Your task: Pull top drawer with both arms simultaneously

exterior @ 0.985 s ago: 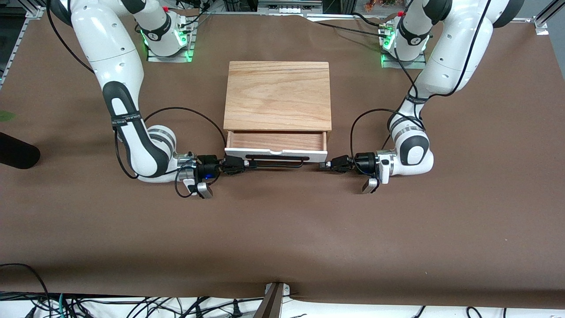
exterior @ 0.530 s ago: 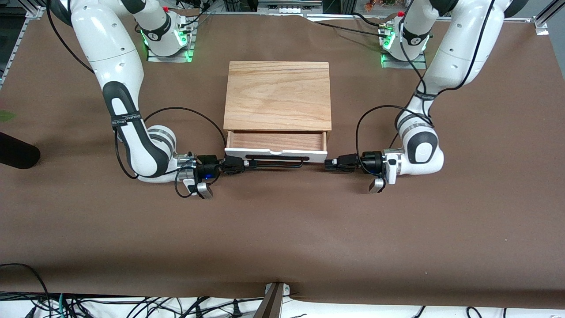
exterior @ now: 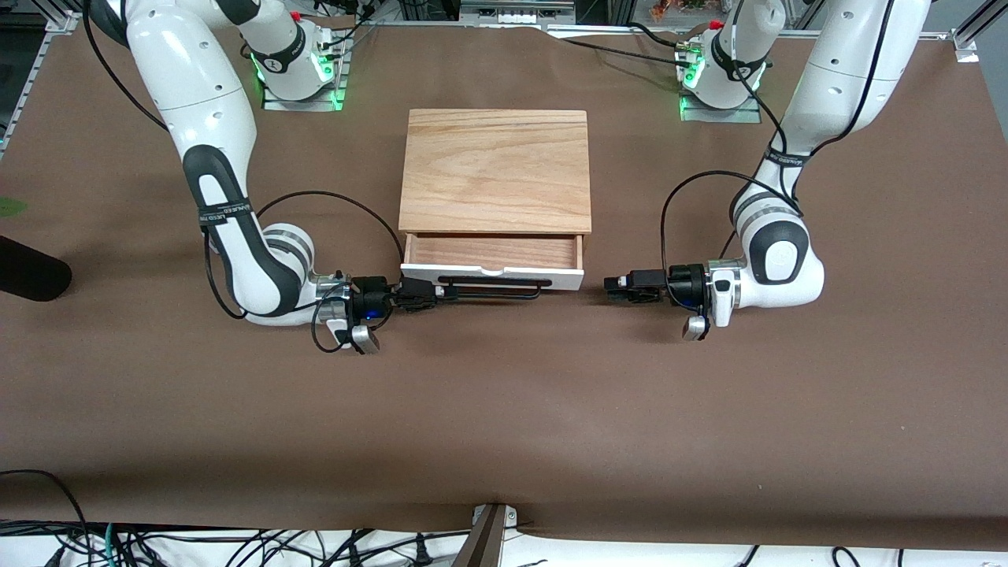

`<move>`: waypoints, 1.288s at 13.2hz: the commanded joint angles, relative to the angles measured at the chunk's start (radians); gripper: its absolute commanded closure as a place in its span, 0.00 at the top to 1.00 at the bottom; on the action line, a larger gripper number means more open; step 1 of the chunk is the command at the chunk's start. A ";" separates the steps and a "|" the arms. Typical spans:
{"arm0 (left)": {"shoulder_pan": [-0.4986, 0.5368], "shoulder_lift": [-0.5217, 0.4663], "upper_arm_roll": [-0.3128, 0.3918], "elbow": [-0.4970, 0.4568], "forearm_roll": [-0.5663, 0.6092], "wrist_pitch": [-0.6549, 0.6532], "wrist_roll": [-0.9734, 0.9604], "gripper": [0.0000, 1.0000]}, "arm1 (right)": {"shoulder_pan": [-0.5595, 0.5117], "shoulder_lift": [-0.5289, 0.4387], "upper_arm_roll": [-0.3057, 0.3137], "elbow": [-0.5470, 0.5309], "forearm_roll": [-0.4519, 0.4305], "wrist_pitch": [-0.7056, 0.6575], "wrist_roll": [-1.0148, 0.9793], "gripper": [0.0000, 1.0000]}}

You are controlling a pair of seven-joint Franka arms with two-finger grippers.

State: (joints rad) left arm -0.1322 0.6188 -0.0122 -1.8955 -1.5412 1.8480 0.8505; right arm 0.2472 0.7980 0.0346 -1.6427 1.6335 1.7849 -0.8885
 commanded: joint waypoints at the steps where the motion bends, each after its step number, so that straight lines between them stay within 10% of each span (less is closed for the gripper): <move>1: 0.005 -0.047 0.000 -0.037 0.024 0.013 -0.010 1.00 | -0.065 0.000 -0.001 0.096 0.060 -0.027 0.072 0.00; 17: 0.026 -0.105 0.021 -0.042 0.167 0.014 -0.125 1.00 | -0.068 0.061 -0.001 0.208 0.062 -0.019 0.135 0.00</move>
State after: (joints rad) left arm -0.1047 0.5551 0.0087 -1.9136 -1.4110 1.8507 0.7597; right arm 0.2402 0.8500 0.0311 -1.5505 1.6284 1.7837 -0.8409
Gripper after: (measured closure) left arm 0.000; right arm 0.819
